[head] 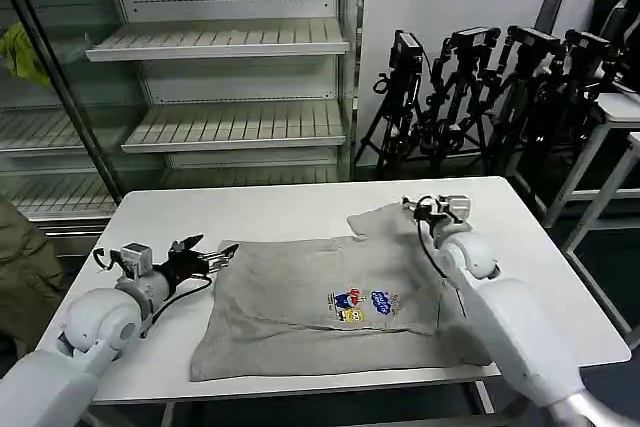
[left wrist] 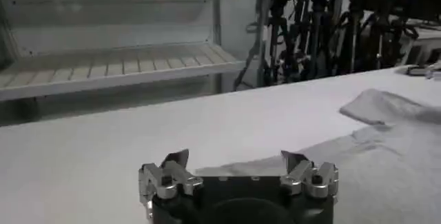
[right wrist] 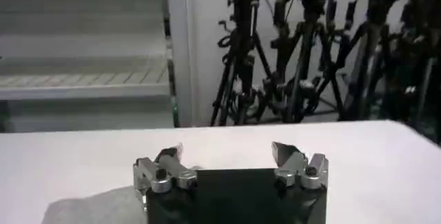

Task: Fold and organize the clothes.

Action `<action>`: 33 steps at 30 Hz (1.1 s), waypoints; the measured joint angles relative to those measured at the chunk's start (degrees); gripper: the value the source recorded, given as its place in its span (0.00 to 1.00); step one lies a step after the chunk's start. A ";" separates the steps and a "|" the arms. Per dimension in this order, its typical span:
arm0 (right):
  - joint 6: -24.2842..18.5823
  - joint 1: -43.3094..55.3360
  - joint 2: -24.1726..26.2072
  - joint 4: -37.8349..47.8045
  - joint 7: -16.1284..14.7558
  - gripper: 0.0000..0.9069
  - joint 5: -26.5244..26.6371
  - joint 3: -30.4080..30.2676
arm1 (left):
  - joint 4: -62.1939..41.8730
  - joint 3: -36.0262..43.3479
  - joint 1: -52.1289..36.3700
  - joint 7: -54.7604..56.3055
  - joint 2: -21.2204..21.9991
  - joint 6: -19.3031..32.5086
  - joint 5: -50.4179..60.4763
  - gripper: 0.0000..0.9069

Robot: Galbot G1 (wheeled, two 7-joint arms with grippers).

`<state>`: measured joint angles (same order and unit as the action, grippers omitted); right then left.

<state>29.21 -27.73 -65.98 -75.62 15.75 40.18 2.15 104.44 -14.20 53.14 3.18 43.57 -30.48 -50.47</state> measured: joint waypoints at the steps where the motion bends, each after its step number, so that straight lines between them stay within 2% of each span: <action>1: 0.36 0.23 -0.42 0.61 -0.28 1.00 -0.27 -0.26 | -0.32 0.32 -0.31 -0.03 0.23 -0.09 -0.10 1.00; 19: 3.17 2.80 -3.52 5.06 -2.24 1.00 -3.30 -2.14 | -6.27 5.40 -5.63 -0.27 4.05 -0.93 0.35 1.00; 33: 3.61 2.33 -3.19 4.93 -2.62 1.00 -4.30 -1.92 | -10.92 7.07 -8.05 -1.14 4.82 -0.31 2.25 1.00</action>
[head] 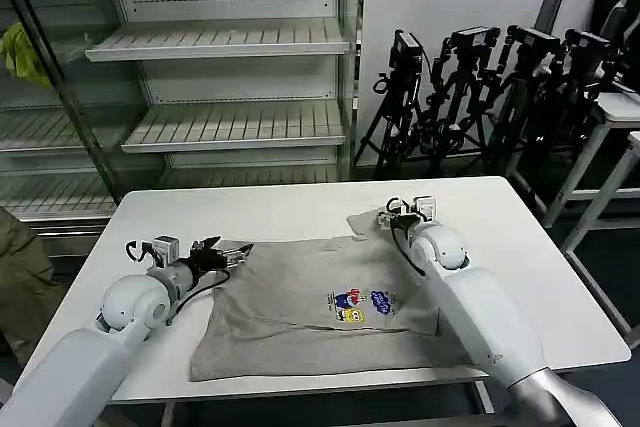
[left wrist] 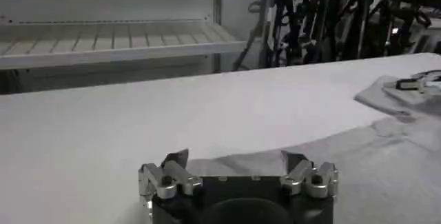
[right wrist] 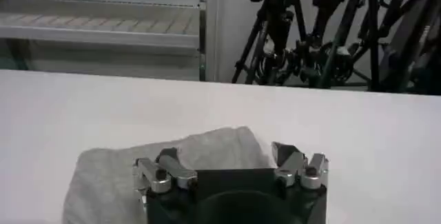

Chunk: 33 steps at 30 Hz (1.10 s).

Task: Fold and organize the clothes.

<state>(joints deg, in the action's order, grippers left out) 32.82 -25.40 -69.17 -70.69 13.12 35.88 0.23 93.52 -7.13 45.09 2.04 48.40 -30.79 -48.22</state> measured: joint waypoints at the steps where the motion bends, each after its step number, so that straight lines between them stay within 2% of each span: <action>1: 0.02 -0.04 0.02 -0.10 -0.01 1.00 -0.06 0.00 | -0.29 0.10 -0.02 -0.08 0.11 0.04 0.15 1.00; 5: 0.08 -0.27 -0.04 -0.34 -0.09 1.00 -0.26 0.05 | -1.40 0.44 -0.25 -0.38 0.48 0.25 0.84 0.88; 6: 0.09 -0.32 -0.04 -0.36 -0.12 0.97 -0.32 0.05 | -1.67 0.53 -0.33 -0.43 0.51 0.34 1.00 0.87; 8: 0.12 -0.45 -0.04 -0.39 -0.23 0.91 -0.40 0.07 | -2.21 0.60 -0.45 -0.59 0.56 0.48 1.35 0.86; 13: 0.15 -0.88 -0.07 -0.39 -0.43 0.91 -0.73 0.32 | -3.30 0.55 -0.75 -0.86 0.65 0.89 2.00 0.86; 15: 0.14 -1.09 -0.10 -0.40 -0.56 0.88 -0.93 0.49 | -3.69 0.49 -0.99 -0.88 0.69 1.01 2.12 0.84; 19: 0.06 -1.44 -0.18 -0.40 -0.73 0.70 -1.21 0.74 | -4.17 0.51 -1.17 -0.96 0.72 1.12 2.42 0.68; 20: 0.05 -1.51 -0.17 -0.42 -0.78 0.61 -1.31 0.82 | -4.21 0.54 -1.17 -0.98 0.72 1.14 2.49 0.54; 21: 0.03 -1.59 -0.17 -0.44 -0.81 0.56 -1.37 0.87 | -4.21 0.56 -1.17 -1.01 0.72 1.15 2.54 0.49; 22: 0.02 -1.67 -0.16 -0.50 -0.84 0.46 -1.39 0.91 | -4.21 0.57 -1.15 -1.02 0.72 1.16 2.60 0.38; 23: 0.02 -1.76 -0.14 -0.58 -0.90 0.43 -1.43 0.95 | -4.17 0.57 -1.09 -1.04 0.72 1.17 2.63 0.33; 25: 0.01 -1.90 -0.09 -0.68 -0.96 0.39 -1.50 1.02 | -4.01 0.57 -0.88 -1.06 0.73 1.18 2.69 0.18; 26: 0.01 -1.97 -0.08 -0.73 -0.97 0.37 -1.55 1.05 | -3.92 0.57 -0.77 -1.09 0.73 1.18 2.70 0.16; 28: 0.00 -2.10 -0.07 -0.81 -1.00 0.31 -1.68 1.06 | -3.71 0.57 -0.55 -1.16 0.72 1.21 2.85 0.04; 29: 0.00 -2.15 -0.06 -0.87 -1.01 0.31 -1.71 1.07 | -3.59 0.56 -0.42 -1.18 0.71 1.24 2.90 0.04; 30: -0.01 -2.21 -0.04 -0.94 -1.01 0.26 -1.74 1.08 | -3.49 0.55 -0.30 -1.21 0.69 1.27 2.91 0.04; 33: -0.06 -2.34 0.05 -1.12 -1.02 0.21 -1.81 1.07 | -3.21 0.45 -0.07 -1.24 0.58 1.35 2.94 0.04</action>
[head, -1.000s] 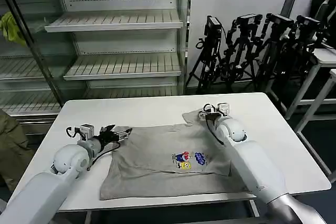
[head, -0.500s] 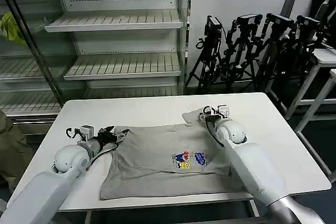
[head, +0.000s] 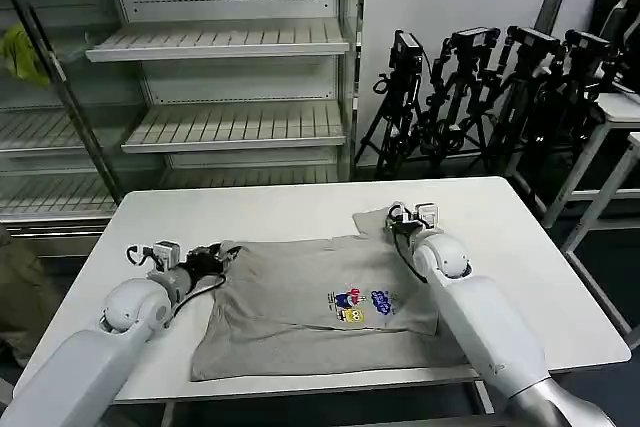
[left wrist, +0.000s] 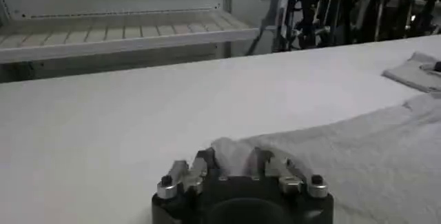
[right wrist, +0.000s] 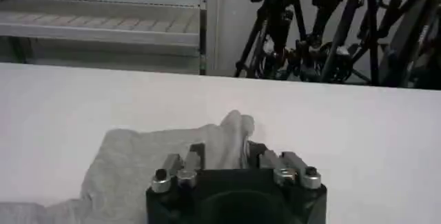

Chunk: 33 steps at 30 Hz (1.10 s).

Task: Fold and organize the clothes.

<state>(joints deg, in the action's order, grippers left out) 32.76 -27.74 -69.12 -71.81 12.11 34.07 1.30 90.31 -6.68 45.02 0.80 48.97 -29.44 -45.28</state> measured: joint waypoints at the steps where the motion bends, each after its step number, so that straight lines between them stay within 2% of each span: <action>1: -0.02 -0.04 0.01 -0.05 0.00 0.20 -0.04 0.00 | 0.11 -0.06 0.08 -0.03 -0.04 0.03 0.04 0.04; 7: -0.35 -0.37 0.16 -0.40 -0.02 0.11 -0.34 -0.24 | 0.62 -0.42 0.54 -0.12 -0.02 0.35 0.21 0.04; 9: -0.52 -0.48 0.27 -0.57 -0.02 0.01 -0.50 -0.31 | 0.78 -0.56 0.74 -0.13 0.07 0.46 0.27 0.04; 10: -0.60 -0.54 0.32 -0.63 -0.03 0.00 -0.54 -0.32 | 0.93 -0.63 0.86 -0.16 0.07 0.55 0.27 0.04; 23: -1.76 -1.35 1.89 -3.70 0.97 0.00 0.17 0.85 | 2.95 -1.78 1.96 -0.16 -0.46 1.04 0.20 0.04; 33: -1.66 -3.59 4.59 -9.88 2.56 0.00 2.14 2.43 | 5.31 -3.57 3.89 0.03 -1.59 1.89 -0.13 0.04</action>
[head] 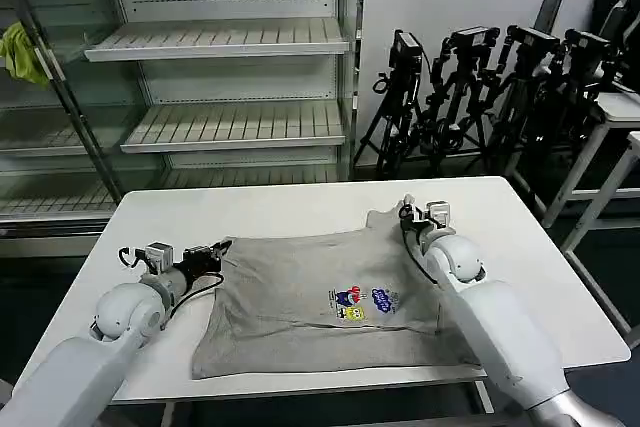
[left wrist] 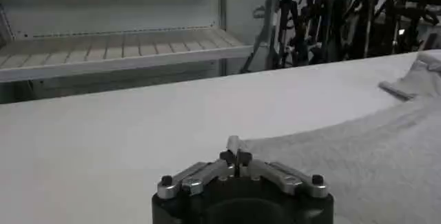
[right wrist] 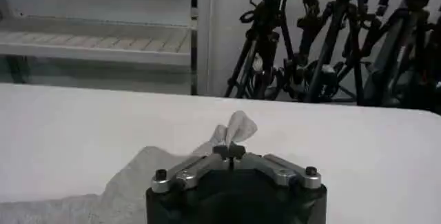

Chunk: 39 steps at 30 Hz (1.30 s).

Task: Fold and organize the clothes.

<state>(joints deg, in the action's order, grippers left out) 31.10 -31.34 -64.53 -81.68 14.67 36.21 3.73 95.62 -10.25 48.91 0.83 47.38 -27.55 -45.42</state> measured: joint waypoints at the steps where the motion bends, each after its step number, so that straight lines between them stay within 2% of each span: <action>1: 0.07 -0.42 0.36 -0.86 0.18 0.00 0.23 0.24 | 0.41 -0.27 0.33 -0.01 -0.16 0.11 -0.04 0.04; 12: 0.78 -8.45 5.67 -13.46 1.51 0.00 2.79 3.81 | 6.95 -5.29 5.95 -0.05 -2.68 0.86 -1.20 0.04; 24: 0.91 -21.10 12.38 -27.24 1.79 0.00 3.65 9.71 | 16.11 -13.37 17.58 -0.24 -6.78 1.07 -1.51 0.04; 39: 1.01 -32.52 20.46 -37.90 2.83 0.00 3.77 13.91 | 22.80 -16.26 28.51 -0.35 -6.21 1.47 0.98 0.04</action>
<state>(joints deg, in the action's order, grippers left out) 32.11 -63.86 -44.07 -119.58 17.50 39.98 17.64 118.42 -26.51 77.42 0.49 41.17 -26.08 -44.44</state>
